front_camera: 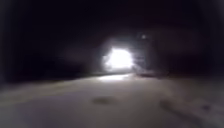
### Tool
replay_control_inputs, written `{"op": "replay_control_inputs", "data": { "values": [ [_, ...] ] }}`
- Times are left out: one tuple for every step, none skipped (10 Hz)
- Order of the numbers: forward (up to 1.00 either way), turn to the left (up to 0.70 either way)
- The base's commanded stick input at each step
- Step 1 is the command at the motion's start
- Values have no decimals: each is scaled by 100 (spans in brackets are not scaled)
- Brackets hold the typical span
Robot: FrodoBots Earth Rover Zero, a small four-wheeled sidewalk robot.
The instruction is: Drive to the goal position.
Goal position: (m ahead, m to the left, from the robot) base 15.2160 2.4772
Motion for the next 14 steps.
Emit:
{"op": "replay_control_inputs", "data": {
  "values": [
    [85,0],
    [85,0],
    [85,0],
    [85,0],
    [85,0],
    [85,0],
    [85,0],
    [85,0],
    [85,0],
    [85,0],
    [85,0],
    [85,0],
    [85,0],
    [85,0]
  ]
}}
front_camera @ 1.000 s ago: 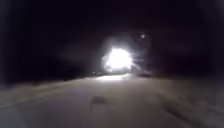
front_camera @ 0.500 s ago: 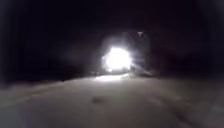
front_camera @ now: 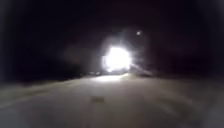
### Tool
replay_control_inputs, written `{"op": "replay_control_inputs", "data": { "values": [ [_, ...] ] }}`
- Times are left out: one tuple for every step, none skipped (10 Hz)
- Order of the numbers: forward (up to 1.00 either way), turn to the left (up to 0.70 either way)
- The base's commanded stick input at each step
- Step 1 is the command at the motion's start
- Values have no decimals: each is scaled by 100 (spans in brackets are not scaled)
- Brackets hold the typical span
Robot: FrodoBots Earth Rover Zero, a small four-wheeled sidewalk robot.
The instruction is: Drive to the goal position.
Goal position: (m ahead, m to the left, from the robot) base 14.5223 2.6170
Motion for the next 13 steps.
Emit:
{"op": "replay_control_inputs", "data": {
  "values": [
    [85,0],
    [85,0],
    [85,0],
    [85,0],
    [85,0],
    [85,0],
    [85,0],
    [85,0],
    [85,0],
    [85,0],
    [85,0],
    [85,0],
    [85,0]
  ]
}}
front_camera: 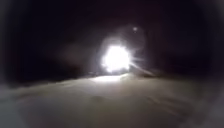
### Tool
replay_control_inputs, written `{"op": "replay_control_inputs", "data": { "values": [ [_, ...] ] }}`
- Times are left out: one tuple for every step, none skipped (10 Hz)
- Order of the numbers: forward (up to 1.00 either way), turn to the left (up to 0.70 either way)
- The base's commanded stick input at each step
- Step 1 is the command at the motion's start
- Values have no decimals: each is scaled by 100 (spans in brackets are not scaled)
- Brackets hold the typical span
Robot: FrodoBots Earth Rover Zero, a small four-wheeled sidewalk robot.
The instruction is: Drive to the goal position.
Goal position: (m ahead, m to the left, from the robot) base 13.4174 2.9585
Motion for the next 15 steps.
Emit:
{"op": "replay_control_inputs", "data": {
  "values": [
    [85,0],
    [85,0],
    [85,0],
    [85,0],
    [85,0],
    [85,0],
    [85,0],
    [85,0],
    [85,0],
    [85,0],
    [85,0],
    [85,0],
    [85,0],
    [85,0],
    [85,0]
  ]
}}
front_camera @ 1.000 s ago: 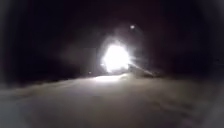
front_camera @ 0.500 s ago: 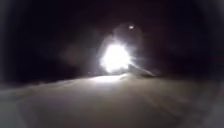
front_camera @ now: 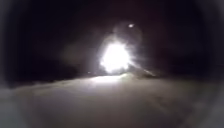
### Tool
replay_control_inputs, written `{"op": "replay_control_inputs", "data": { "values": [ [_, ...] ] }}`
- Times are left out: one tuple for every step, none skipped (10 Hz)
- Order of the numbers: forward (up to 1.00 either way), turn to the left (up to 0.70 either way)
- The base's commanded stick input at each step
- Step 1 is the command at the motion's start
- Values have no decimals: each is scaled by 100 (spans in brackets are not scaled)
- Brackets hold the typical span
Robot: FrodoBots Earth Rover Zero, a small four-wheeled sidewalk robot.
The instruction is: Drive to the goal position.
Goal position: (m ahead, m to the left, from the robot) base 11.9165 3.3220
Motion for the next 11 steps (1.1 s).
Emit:
{"op": "replay_control_inputs", "data": {
  "values": [
    [85,0],
    [85,0],
    [85,0],
    [85,0],
    [85,0],
    [85,0],
    [85,0],
    [85,0],
    [85,0],
    [85,0],
    [85,0]
  ]
}}
